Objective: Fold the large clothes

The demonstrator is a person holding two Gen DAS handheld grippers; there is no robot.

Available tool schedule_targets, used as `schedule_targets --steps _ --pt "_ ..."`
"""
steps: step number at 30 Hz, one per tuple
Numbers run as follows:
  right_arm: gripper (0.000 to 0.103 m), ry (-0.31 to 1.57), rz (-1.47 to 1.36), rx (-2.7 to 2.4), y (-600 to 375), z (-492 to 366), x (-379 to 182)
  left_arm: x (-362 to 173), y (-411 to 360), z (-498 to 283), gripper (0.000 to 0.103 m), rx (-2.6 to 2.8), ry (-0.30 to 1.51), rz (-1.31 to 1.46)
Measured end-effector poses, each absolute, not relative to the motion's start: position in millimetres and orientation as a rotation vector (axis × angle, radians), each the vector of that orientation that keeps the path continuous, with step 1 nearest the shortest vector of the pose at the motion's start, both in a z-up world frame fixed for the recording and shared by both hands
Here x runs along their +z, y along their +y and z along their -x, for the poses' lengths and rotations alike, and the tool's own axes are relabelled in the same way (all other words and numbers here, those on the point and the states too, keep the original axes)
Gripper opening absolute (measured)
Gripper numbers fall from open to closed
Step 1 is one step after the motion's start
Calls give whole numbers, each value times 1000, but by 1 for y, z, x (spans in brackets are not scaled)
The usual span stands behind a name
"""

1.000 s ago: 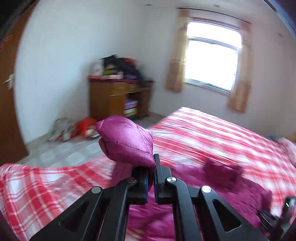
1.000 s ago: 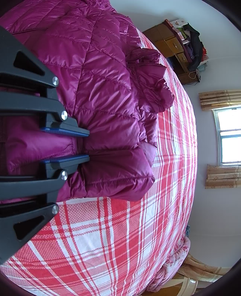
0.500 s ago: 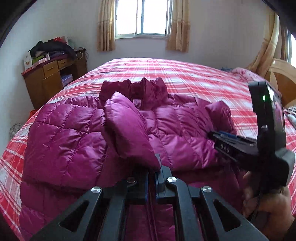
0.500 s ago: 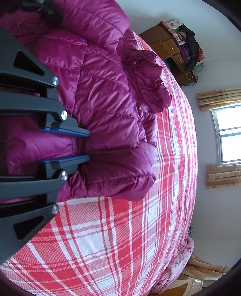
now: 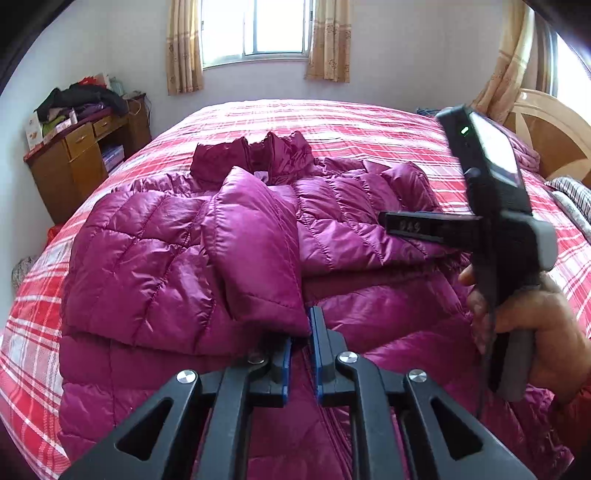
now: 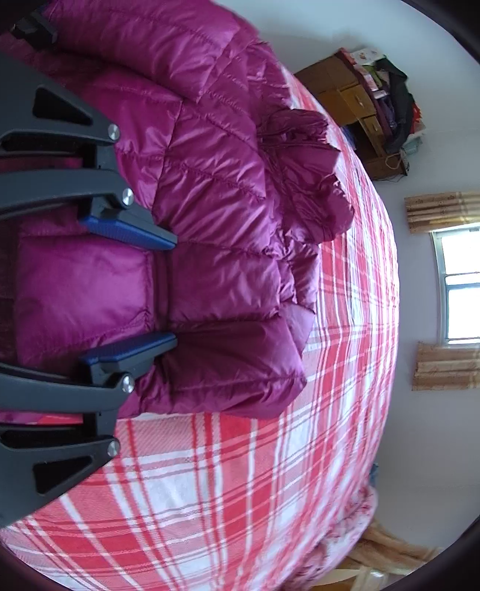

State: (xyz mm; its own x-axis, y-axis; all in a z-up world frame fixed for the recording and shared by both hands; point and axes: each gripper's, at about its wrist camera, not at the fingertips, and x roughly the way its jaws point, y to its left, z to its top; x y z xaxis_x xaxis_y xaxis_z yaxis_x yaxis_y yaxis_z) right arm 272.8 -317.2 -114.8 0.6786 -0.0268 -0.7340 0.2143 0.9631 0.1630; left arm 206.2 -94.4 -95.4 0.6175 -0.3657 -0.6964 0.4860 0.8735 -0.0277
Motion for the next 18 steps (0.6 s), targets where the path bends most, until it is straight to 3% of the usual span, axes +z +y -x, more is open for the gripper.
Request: schedule_targets --steps 4,8,10,13,18 --pt "52 779 -433 14 -318 -245 -95 -104 -93 -204 38 -497 756 -185" --pt "75 768 -390 34 -306 -222 -84 -108 -91 -208 40 -530 826 -85" --pt "75 753 -374 11 -307 -210 -83 -96 -97 -193 41 -587 756 -105" --pt "75 728 -415 -59 -324 -189 -83 -83 -118 -163 58 -603 610 -299" --pt "75 724 -490 -108 -347 -164 -88 -83 -113 -146 59 -648 610 -335"
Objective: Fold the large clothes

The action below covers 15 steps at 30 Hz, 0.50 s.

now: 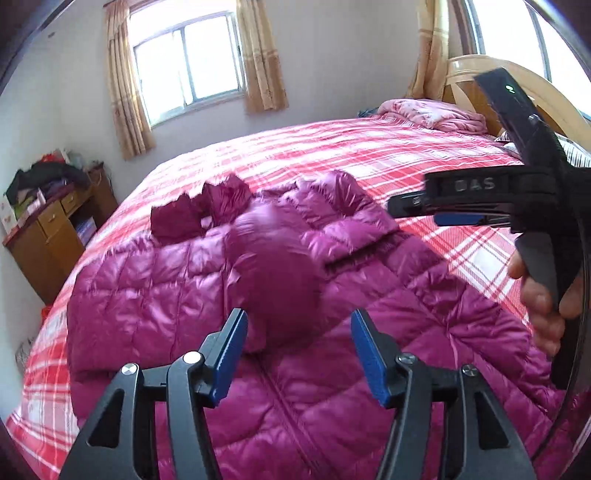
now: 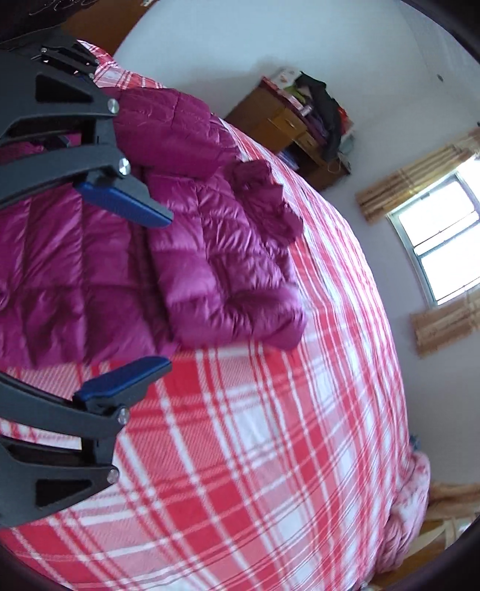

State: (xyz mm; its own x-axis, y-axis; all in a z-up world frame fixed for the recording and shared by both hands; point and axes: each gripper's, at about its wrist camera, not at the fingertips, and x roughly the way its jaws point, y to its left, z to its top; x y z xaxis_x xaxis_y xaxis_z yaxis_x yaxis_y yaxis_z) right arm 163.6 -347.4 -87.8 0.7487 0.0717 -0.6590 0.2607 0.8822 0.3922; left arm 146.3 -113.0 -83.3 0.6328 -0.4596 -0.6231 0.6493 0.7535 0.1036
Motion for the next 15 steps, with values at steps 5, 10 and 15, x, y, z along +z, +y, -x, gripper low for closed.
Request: schedule_targets --steps 5,10,15 --pt "75 735 -509 -15 -340 -164 -80 -89 -61 -151 59 -545 704 -208" --pt "75 770 -450 124 -294 -206 -79 -79 1 -170 59 -334 743 -38" --pt "23 928 -295 127 -241 -247 -107 -59 35 -186 59 -222 705 5"
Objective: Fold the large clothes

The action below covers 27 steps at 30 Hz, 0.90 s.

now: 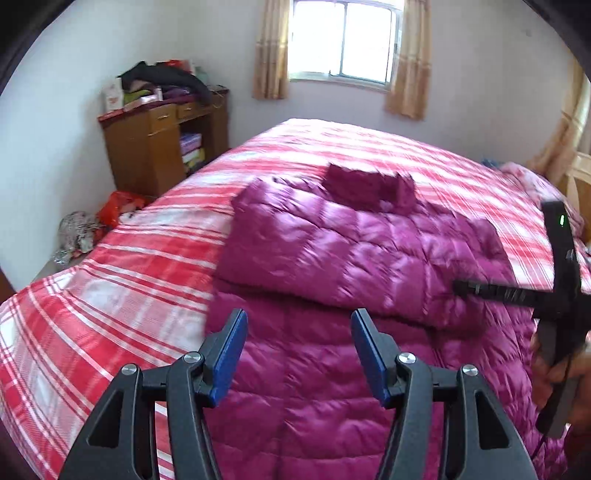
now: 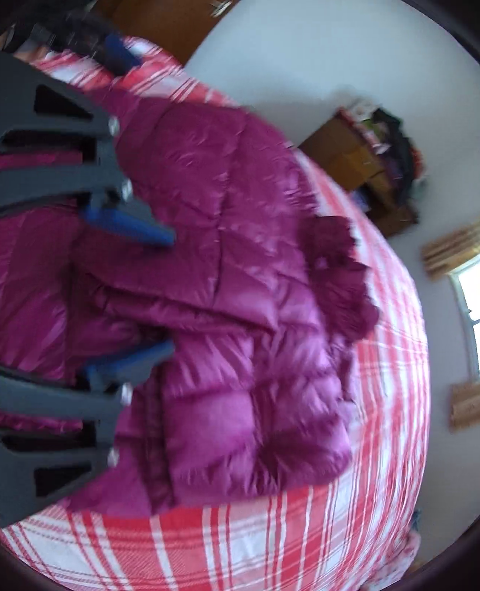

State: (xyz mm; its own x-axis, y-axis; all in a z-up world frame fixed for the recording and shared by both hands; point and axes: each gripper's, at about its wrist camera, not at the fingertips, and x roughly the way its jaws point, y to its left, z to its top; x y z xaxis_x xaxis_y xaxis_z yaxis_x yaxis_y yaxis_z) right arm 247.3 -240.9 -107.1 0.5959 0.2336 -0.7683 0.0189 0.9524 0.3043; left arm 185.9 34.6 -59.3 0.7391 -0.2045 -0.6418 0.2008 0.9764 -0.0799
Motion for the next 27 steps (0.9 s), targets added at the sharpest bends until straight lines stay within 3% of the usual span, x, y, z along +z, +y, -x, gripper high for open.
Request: schedule_targets --steps 2,7,12,27 --pt "17 879 -240 120 -231 -248 -97 -50 40 -195 59 -193 689 19" --pt "16 760 -89 87 -228 -246 -72 -41 49 -227 59 -170 660 72" --pt "16 861 -91 114 -240 -271 -102 -58 31 -269 59 -137 705 72" --pt "19 864 -182 172 -261 -272 -129 -131 41 -323 64 24 841 81"
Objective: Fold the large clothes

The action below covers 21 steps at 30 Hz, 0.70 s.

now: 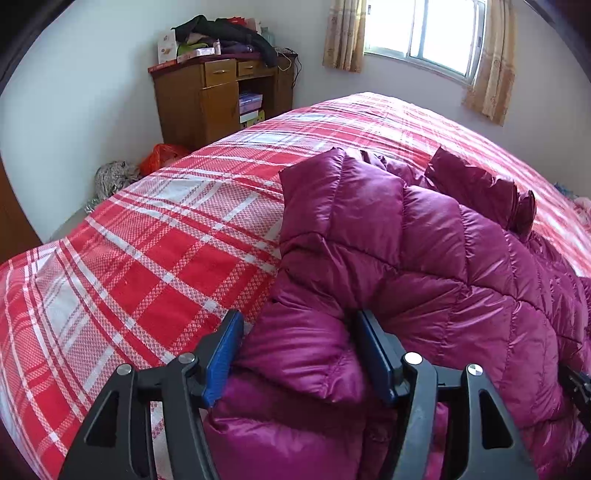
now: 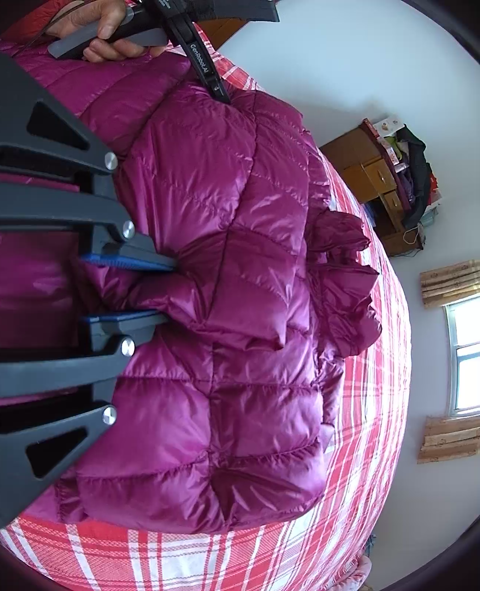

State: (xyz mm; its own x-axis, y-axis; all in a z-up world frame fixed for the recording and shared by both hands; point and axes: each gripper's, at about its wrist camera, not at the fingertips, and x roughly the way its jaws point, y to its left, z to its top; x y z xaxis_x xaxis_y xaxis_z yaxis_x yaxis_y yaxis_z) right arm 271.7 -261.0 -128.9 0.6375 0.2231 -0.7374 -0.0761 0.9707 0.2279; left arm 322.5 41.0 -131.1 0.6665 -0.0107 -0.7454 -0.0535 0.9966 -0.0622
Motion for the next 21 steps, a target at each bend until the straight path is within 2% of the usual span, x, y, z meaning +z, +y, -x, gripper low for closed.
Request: schedule_targets --steps 1,4,6,8,9,14,21 --pt "20 869 -185 174 -262 -272 -128 -130 40 -322 65 25 842 69" --pt "35 913 -183 172 -267 -271 -115 -120 41 -315 65 7 855 44" --pt "52 877 -230 186 -280 -268 -93 -100 47 -308 64 -46 844 69" --pt "65 817 -288 180 -296 -271 -66 -76 51 -304 64 -99 789 101" --pt "68 800 -319 173 -303 -278 -55 -64 49 -308 65 -119 764 109" --pt "68 860 -452 161 -322 -360 -29 -22 23 -356 68 -225 756 93" --pt "68 1038 -473 80 -309 -471 -52 -19 -12 -444 68 -336 869 122"
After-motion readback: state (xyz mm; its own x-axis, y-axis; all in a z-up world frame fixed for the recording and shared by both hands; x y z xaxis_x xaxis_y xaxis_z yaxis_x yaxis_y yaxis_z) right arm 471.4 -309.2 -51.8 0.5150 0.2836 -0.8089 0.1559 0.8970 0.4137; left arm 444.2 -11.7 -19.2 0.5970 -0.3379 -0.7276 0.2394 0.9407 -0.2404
